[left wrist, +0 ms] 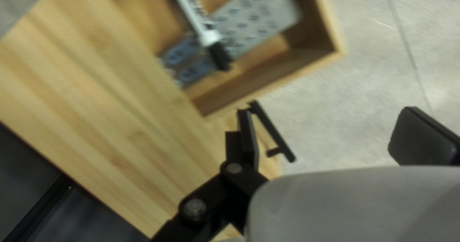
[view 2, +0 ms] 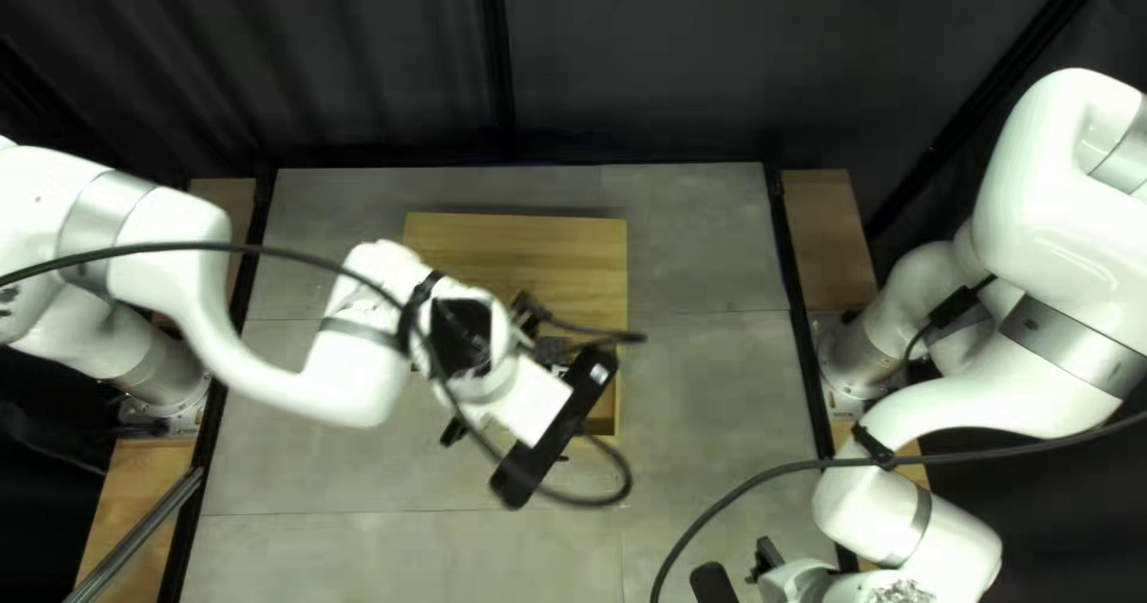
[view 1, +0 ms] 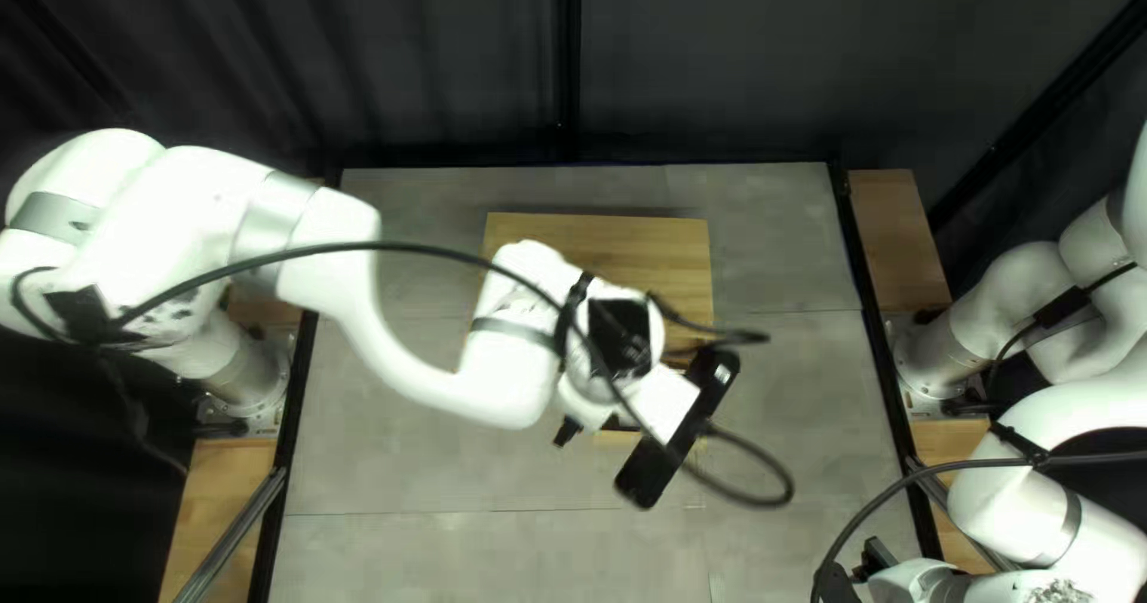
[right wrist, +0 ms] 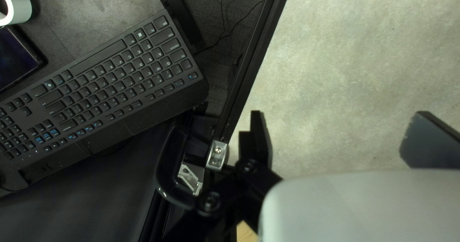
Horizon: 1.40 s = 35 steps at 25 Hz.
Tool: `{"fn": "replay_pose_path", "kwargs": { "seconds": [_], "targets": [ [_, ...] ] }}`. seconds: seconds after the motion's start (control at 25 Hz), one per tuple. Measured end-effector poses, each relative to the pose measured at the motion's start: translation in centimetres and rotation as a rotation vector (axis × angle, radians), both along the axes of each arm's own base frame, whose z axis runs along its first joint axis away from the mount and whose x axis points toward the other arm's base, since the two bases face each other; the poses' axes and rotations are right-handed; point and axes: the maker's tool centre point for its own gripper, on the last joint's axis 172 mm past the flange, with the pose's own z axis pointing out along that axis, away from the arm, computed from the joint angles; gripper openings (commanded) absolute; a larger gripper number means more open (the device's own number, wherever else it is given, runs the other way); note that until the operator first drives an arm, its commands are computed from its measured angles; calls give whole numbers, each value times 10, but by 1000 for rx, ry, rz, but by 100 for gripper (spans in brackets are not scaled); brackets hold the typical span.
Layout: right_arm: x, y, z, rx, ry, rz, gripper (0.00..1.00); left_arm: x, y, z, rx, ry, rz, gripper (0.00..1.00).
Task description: Open drawers and place objects into drawer and close
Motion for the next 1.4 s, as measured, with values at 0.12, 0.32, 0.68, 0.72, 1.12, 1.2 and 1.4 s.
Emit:
{"fn": "replay_pose_path", "kwargs": {
  "seconds": [0.12, 0.32, 0.68, 0.72, 1.12, 1.2, 1.4],
  "targets": [
    [0, 0, 0, 0, 0, 0, 100, -20, -41, -14, 8, 39, -68, 100],
    [0, 0, 0, 0, 0, 0, 100, -48, -95, -39, 17, 105, -174, 100],
    [0, 0, 0, 0, 0, 0, 100, -116, -134, -63, -21, 172, -266, 100],
    [0, 0, 0, 0, 0, 0, 100, -126, -140, -64, -27, 179, -282, 100],
    [0, 0, 0, 0, 0, 0, 100, -207, -168, -72, -76, 235, -339, 100],
    [0, 0, 0, 0, 0, 0, 100, -219, -172, -75, -83, 243, -342, 100],
    [0, 0, 0, 0, 0, 0, 100, -247, -181, -80, -85, 257, -350, 100]
  ]
}}
